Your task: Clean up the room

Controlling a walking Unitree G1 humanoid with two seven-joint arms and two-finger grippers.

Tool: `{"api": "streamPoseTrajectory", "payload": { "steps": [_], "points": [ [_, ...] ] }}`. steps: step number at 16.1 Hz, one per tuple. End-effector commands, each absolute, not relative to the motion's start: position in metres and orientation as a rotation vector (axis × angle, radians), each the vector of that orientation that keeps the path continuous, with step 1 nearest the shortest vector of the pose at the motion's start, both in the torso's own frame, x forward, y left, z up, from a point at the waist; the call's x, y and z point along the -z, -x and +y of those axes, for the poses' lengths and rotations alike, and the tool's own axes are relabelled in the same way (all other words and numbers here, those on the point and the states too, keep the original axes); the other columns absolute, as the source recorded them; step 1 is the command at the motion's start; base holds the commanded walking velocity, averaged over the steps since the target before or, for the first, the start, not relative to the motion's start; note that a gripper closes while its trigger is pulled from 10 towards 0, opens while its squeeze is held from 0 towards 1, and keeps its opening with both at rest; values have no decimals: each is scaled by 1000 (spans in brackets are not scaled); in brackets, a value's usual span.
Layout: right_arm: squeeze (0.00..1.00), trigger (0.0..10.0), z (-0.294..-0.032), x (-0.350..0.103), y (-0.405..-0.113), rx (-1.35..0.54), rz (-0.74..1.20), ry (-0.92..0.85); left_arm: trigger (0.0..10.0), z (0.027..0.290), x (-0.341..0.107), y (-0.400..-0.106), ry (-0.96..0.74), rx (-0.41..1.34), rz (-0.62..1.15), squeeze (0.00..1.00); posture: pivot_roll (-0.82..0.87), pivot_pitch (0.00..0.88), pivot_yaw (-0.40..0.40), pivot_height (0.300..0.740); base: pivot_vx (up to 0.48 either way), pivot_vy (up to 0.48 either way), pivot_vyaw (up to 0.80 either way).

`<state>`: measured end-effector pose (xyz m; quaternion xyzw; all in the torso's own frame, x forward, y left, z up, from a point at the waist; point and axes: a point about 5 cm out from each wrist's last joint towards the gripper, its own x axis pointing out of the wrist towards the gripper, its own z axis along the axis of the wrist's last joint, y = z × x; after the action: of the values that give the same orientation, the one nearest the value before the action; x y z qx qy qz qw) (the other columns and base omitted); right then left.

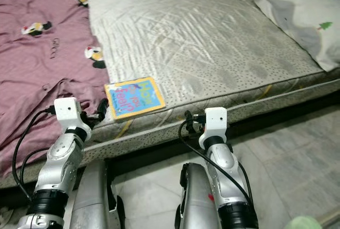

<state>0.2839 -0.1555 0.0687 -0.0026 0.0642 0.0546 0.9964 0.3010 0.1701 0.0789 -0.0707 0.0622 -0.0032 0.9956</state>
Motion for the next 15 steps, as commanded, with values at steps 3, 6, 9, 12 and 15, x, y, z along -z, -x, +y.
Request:
{"api": "streamPoseTrajectory", "payload": {
  "steps": [3,6,9,12,15],
  "points": [
    [0,10000,-156,-70,-286,-111,132,16,10000,167,-80,-302,138,19,121,0,-49,107,-31,538,90,0,0],
    [0,10000,-155,-70,-286,-115,133,19,10000,166,-79,-302,134,20,124,0,-47,105,-32,538,0,0,0],
    [0,10000,-155,-69,-286,-115,133,21,10000,167,-79,-303,128,30,118,0,-49,104,-30,538,342,0,0],
    [0,10000,-155,-69,-286,-114,134,21,10000,166,-79,-303,137,34,121,0,-49,105,-31,538,411,0,0],
    [0,10000,-155,-69,-286,-113,138,17,10000,166,-77,-302,135,21,134,0,-48,108,-31,538,227,0,0]
  ]
}}
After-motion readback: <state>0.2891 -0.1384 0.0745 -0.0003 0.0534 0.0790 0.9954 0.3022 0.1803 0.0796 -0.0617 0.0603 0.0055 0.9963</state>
